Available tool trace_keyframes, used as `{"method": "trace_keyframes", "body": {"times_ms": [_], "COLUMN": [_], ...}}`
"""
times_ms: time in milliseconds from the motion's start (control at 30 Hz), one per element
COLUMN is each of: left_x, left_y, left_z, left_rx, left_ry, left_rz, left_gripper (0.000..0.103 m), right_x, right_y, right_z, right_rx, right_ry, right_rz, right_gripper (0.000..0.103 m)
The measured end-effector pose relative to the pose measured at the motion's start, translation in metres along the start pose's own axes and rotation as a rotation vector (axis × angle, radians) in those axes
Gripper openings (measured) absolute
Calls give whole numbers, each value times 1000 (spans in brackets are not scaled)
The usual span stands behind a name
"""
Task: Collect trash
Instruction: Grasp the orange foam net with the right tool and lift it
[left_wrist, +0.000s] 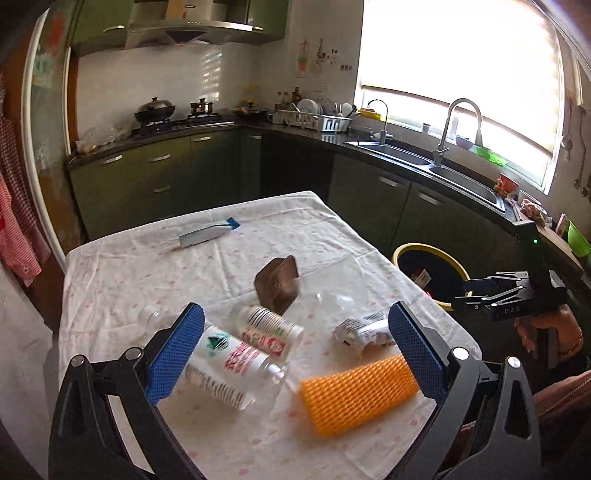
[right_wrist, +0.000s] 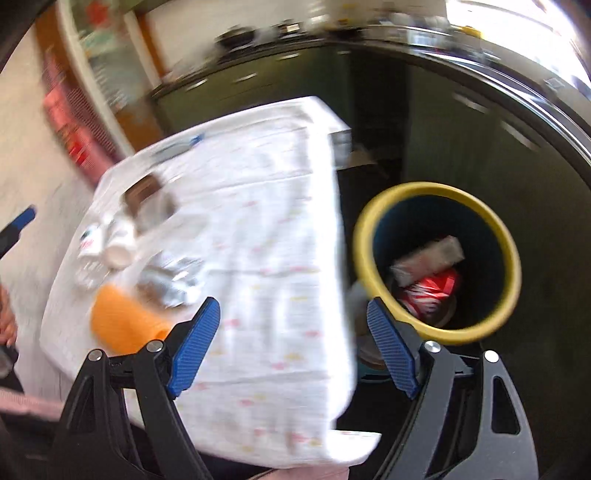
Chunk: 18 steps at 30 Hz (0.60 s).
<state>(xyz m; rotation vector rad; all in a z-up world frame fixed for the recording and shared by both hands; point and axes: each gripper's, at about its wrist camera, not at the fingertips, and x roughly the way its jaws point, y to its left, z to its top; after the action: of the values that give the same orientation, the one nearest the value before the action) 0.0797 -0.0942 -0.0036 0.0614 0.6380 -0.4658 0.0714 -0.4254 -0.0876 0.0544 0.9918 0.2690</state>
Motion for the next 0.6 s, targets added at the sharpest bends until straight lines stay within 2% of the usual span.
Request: {"method": "trace_keyframes", "body": {"times_ms": [133,233,400,600], "left_x": [-30,-52,-79,-86], "left_y": [29,45,69,74], "left_z": [-21,-28,-39,-42], "left_rx": [-30,-42,-87,-96], "left_ry": [-10,-35,-59,-55], "left_rz": [58,124,199,216], "left_gripper": [98,98,98,98], "right_x": [10,23,51,74], "right_y": [63,100,136,159], "right_z": [8,10,5,-1], "right_rx": [-306,-490,-680,-805], "right_ry": [69,121,225,311], "right_rz": [98,128,177,200], "right_gripper": [78,78,72,72]}}
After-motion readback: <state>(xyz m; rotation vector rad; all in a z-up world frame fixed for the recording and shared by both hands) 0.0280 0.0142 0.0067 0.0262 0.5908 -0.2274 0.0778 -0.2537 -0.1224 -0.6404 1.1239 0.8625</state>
